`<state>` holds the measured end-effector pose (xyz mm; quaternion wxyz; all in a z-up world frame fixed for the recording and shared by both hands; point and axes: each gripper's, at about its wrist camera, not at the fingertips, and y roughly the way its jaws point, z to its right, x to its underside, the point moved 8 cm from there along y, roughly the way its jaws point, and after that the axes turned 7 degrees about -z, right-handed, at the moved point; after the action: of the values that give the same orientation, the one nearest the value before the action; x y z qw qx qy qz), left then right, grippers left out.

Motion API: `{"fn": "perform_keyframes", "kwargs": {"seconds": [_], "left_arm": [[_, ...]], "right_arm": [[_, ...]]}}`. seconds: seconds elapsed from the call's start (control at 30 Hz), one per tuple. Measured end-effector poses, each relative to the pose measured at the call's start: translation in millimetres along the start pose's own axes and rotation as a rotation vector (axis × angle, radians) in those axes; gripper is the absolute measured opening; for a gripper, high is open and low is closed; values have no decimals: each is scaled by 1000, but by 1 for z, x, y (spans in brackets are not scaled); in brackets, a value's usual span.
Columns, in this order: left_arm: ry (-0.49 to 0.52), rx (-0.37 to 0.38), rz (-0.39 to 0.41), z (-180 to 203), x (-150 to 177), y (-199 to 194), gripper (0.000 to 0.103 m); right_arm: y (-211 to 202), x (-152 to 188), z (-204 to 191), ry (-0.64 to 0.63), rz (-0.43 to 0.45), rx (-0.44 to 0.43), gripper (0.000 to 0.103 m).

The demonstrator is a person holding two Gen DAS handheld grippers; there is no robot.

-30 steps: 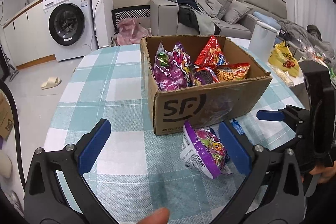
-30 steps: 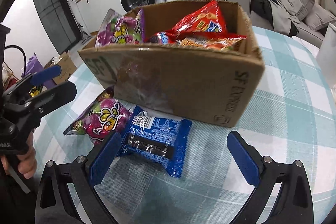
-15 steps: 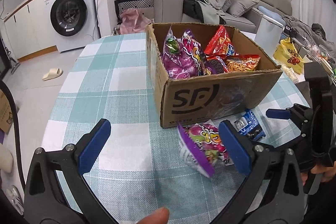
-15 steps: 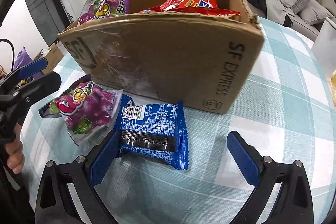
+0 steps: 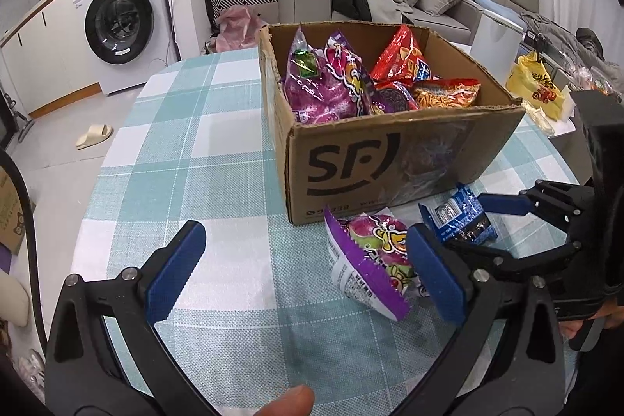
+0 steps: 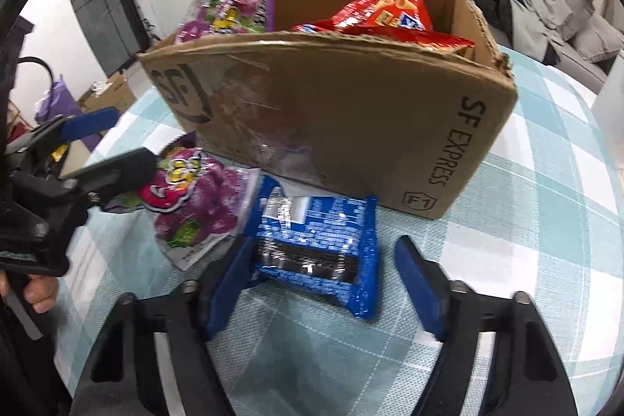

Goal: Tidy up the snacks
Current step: 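Grasp the purple-white candy bag with the left gripper while the right gripper grasps the blue Oreo pack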

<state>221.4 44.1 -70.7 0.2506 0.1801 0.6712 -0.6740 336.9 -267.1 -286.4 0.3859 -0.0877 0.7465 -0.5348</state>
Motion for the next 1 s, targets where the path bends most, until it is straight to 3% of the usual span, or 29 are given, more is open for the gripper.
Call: {"fn": "perform_keyframes", "kwargs": {"seconds": [0.1,0.2,0.4,0.73,0.9,1.0], "left_arm": [[0,8,-4,1,0,1,102],[0,20,-11,2,1,2,102],[7,74,-47,12,6,9,102],[18,57,-85,18,15,27,102],[6,84,-87,20,16,30,102],[6,100,-99,20,18,33,87]], "right_arm": [[0,-1,-2,-16,10,-24,50],[-5,0,-7,-30,17,-44,46],[-20,-2,-12,-40,44,-34,45],[-19,3,-11,-37,28,-33,46],[-18,2,-10,-40,30,-36,46],[-19,2,-8,-40,32,-37,46]]}}
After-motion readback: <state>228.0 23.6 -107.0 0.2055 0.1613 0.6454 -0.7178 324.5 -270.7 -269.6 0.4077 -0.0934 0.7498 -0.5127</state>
